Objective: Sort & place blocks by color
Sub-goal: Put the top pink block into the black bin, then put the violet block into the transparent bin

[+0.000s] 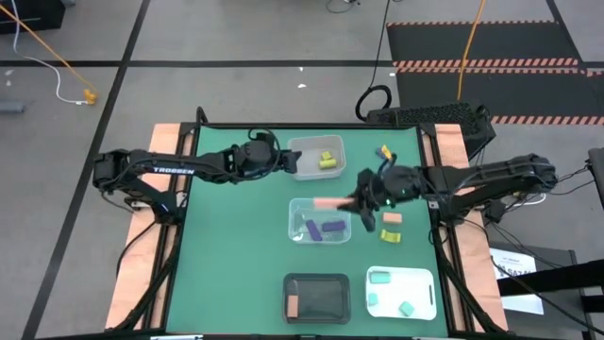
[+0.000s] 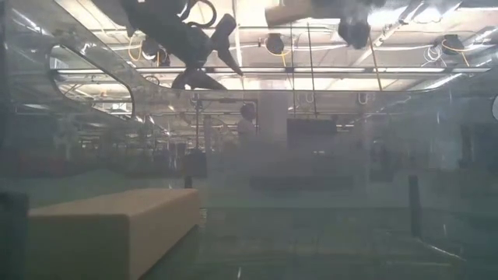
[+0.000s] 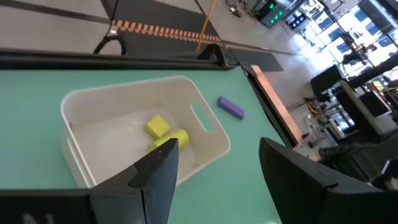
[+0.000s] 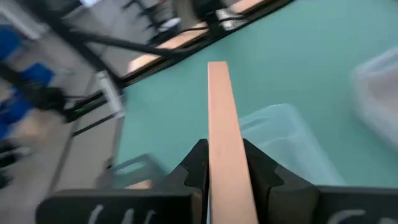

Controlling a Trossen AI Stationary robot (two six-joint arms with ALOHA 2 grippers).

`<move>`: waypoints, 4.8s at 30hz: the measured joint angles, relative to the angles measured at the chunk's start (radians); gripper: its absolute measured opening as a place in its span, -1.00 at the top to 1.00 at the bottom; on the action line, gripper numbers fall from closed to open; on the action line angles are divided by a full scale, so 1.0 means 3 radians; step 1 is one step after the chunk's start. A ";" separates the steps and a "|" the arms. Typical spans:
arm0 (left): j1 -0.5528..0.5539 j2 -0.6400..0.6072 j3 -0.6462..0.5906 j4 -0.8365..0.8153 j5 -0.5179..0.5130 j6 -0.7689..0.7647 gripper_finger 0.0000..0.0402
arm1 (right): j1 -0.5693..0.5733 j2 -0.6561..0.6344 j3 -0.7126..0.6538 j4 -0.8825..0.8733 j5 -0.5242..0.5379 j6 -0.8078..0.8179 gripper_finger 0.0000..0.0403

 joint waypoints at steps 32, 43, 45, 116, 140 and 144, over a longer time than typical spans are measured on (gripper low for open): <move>-0.0794 0.0001 0.0000 -0.0204 -0.0006 -0.1064 -0.11 | 0.1577 0.1429 -0.0069 0.2111 0.0359 0.1028 0.77; -0.0955 0.0001 0.0000 -0.0193 -0.0039 -0.1115 -0.11 | 0.1577 0.1725 -0.0069 0.2366 0.0369 0.1356 0.72; -0.0955 0.0001 0.0000 -0.0187 -0.0039 -0.1106 -0.11 | 0.1577 0.1747 -0.0069 0.2375 0.0369 0.1412 0.67; 0.0238 0.0003 0.0001 0.0238 -0.0040 -0.0331 -0.11 | -0.2950 0.0376 -0.0961 -0.0668 0.0116 -0.0788 -0.17; 0.0768 0.0003 0.0001 0.0273 0.0254 0.0049 -0.11 | -0.3423 0.1206 -0.0904 -0.0292 0.0179 -0.0977 -0.17; 0.0819 0.0003 0.0001 0.0271 0.0322 0.0116 -0.11 | -0.3422 0.1231 -0.0876 -0.0343 0.0171 -0.0980 -0.08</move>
